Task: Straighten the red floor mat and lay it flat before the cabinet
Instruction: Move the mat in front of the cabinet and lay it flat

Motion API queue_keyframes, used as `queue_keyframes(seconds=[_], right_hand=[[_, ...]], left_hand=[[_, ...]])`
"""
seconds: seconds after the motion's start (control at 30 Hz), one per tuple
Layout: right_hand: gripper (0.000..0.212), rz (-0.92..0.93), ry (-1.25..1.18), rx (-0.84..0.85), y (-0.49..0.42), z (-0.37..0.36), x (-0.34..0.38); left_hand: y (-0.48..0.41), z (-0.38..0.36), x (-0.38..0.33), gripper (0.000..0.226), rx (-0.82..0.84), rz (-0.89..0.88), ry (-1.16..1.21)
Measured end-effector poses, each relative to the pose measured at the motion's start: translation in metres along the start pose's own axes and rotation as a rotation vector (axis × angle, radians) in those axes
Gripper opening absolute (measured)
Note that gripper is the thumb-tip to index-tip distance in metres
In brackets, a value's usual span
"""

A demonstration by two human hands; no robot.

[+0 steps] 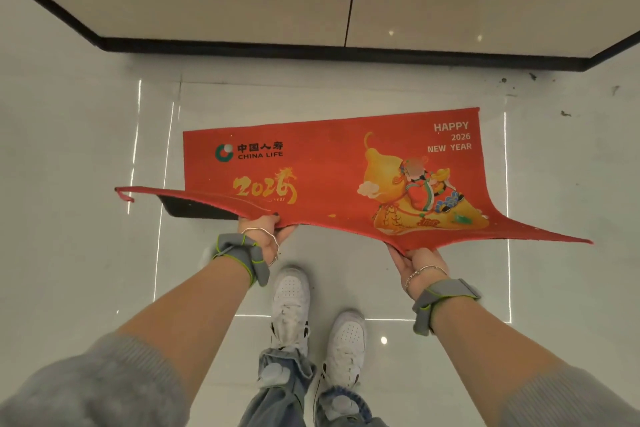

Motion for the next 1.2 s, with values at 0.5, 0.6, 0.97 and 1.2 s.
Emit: queue_keyframes(seconds=[0.5, 0.6, 0.97, 1.2], right_hand=[[0.051, 0.078, -0.014, 0.057, 0.039, -0.080, 0.045], [0.054, 0.079, -0.013, 0.055, 0.041, -0.081, 0.044], [0.056, 0.072, -0.047, 0.041, 0.039, -0.076, 0.031], [0.054, 0.052, -0.078, 0.063, 0.037, -0.082, 0.020]], left_hand=[[0.009, -0.022, -0.083, 0.049, -0.025, -0.011, -0.043], [0.010, -0.018, -0.082, 0.048, -0.032, 0.000, -0.042], [0.005, -0.011, -0.080, 0.038, -0.012, 0.004, -0.057], [0.000, -0.005, -0.088, 0.048, 0.003, -0.019, -0.062]])
Point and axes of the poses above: each hand's wrist, its own y-axis away from the middle knuckle, its own z-axis out of the back of the hand, x = y × z, the point moved 8 cm from there along -y, towards the middle knuckle, and after that the axes turned 9 degrees about x, right-handed, at the moved point
